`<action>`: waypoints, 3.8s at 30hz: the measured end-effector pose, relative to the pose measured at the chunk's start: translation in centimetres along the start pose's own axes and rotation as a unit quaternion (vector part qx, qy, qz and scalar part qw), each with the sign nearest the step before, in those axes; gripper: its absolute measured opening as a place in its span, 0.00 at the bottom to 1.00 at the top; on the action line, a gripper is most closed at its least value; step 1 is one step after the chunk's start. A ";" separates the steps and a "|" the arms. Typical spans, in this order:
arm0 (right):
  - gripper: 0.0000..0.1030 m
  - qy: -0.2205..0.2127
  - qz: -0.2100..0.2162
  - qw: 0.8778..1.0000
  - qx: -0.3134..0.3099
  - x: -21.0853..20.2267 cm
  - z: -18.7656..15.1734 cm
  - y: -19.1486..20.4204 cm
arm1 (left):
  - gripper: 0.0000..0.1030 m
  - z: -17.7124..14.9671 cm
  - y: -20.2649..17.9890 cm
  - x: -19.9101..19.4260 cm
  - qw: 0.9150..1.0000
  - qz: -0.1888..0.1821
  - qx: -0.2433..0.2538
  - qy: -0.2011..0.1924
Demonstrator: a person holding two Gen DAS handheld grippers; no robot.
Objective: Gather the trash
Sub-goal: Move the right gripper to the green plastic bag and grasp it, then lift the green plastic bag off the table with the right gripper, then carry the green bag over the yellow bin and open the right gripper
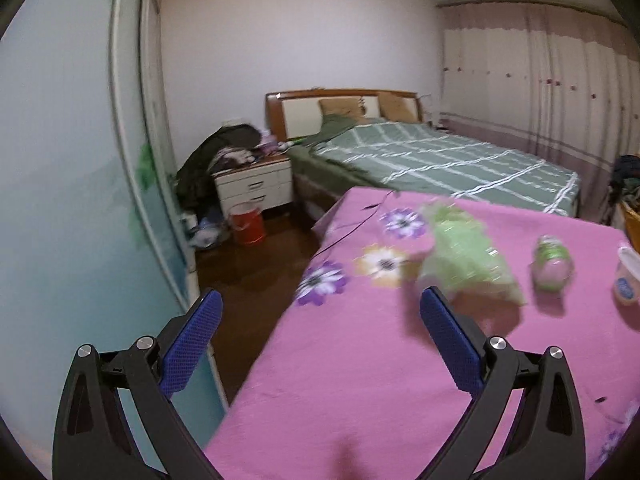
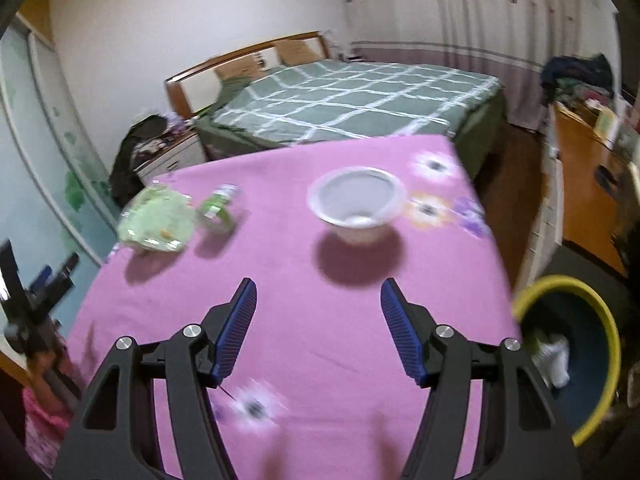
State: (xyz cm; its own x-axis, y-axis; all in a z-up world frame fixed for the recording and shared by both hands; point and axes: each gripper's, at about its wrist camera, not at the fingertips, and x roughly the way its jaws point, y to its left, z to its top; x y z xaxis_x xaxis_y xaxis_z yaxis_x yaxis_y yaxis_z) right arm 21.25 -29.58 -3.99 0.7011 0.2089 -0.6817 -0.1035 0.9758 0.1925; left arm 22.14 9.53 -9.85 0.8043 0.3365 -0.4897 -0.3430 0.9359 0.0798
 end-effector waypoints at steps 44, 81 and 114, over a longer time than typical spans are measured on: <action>0.02 0.185 0.099 0.974 -0.083 22.3 3.8 21.1 | 0.95 -0.7 0.1 -0.3 0.999 0.035 -0.039 0.008; 0.00 0.015 0.090 0.996 -0.015 -1.8 0.9 5.3 | 0.95 -0.5 -0.5 -0.8 0.999 0.040 -0.019 -0.007; 0.18 0.022 -0.177 0.960 0.216 -7.7 -8.4 -22.5 | 0.95 -0.3 -0.8 -1.2 0.999 0.046 -0.007 -0.014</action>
State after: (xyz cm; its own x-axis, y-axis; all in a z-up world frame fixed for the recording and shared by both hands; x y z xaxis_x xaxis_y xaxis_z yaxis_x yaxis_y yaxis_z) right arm 12.21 -52.66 -9.02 0.6069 -0.1182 -0.7859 0.4434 0.8710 0.2114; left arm 21.34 8.34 -9.60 0.7827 0.4234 -0.4561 -0.4226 0.8996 0.1099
